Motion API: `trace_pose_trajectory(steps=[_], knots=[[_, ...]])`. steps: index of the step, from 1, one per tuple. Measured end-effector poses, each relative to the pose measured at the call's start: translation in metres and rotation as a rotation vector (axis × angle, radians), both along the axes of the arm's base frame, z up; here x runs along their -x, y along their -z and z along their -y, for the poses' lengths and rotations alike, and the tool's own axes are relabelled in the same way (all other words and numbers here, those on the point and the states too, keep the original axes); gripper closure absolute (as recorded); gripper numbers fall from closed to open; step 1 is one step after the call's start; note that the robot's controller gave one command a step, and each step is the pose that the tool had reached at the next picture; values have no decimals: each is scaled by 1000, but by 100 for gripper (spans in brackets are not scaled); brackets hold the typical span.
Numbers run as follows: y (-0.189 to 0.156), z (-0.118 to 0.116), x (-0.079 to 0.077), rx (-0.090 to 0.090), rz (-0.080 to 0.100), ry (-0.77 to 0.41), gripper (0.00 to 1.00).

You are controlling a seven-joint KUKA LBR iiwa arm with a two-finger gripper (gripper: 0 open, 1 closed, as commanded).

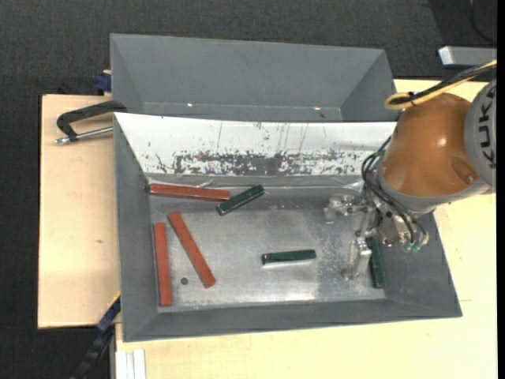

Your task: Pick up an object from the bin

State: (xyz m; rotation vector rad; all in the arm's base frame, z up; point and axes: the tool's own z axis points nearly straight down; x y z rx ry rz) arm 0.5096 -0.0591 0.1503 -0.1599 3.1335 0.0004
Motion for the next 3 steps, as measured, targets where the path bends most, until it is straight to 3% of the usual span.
trace_pose_trajectory(steps=[1, 2, 3], knots=[[-7, -81, -2, 0, 2, -266, 0], [18, -73, -2, -1, -3, 5, 0], [63, -70, -5, 0, -2, -136, 0]])
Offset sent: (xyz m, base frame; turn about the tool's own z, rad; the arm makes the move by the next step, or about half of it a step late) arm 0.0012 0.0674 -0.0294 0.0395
